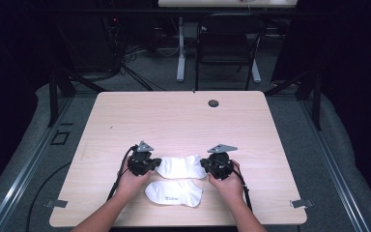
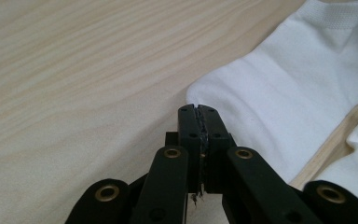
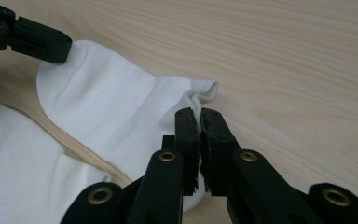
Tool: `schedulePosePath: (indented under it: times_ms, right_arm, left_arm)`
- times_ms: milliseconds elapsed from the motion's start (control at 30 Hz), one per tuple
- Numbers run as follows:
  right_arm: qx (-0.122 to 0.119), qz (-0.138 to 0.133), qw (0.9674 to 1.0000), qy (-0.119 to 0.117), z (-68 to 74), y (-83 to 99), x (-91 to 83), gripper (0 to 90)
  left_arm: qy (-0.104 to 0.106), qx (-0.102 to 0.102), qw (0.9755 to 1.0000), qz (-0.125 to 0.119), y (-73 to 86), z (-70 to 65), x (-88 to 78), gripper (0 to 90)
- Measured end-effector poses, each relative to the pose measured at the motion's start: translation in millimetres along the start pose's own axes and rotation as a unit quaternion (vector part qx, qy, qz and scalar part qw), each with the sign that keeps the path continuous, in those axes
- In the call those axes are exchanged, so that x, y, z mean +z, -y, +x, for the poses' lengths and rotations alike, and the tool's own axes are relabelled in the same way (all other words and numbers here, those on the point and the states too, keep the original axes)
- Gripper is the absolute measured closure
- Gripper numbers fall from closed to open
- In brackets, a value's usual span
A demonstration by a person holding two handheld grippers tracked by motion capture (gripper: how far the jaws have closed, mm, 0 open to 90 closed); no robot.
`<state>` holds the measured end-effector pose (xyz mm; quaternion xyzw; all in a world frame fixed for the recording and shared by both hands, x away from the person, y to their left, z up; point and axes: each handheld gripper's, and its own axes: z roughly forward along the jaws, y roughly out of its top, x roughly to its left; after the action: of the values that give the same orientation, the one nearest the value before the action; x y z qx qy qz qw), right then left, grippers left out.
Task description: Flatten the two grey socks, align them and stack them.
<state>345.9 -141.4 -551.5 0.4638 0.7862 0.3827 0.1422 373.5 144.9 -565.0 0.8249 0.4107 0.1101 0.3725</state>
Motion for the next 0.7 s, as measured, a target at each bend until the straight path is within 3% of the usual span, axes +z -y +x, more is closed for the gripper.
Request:
schedulePosePath:
  times_ms: [433,700]
  right_arm:
    - [-0.012,-0.021,0.9996,-0.015,11.2,-11.6,-16.5,86.2]
    - [-0.018,-0.027,0.9991,-0.026,17.6,-8.0,-29.6,86.2]
  left_arm:
    - [0.012,0.005,0.9997,-0.018,-5.8,-3.2,-22.7,89.3]
    - [0.025,0.013,0.9993,-0.025,-2.4,-8.0,-39.6,89.3]
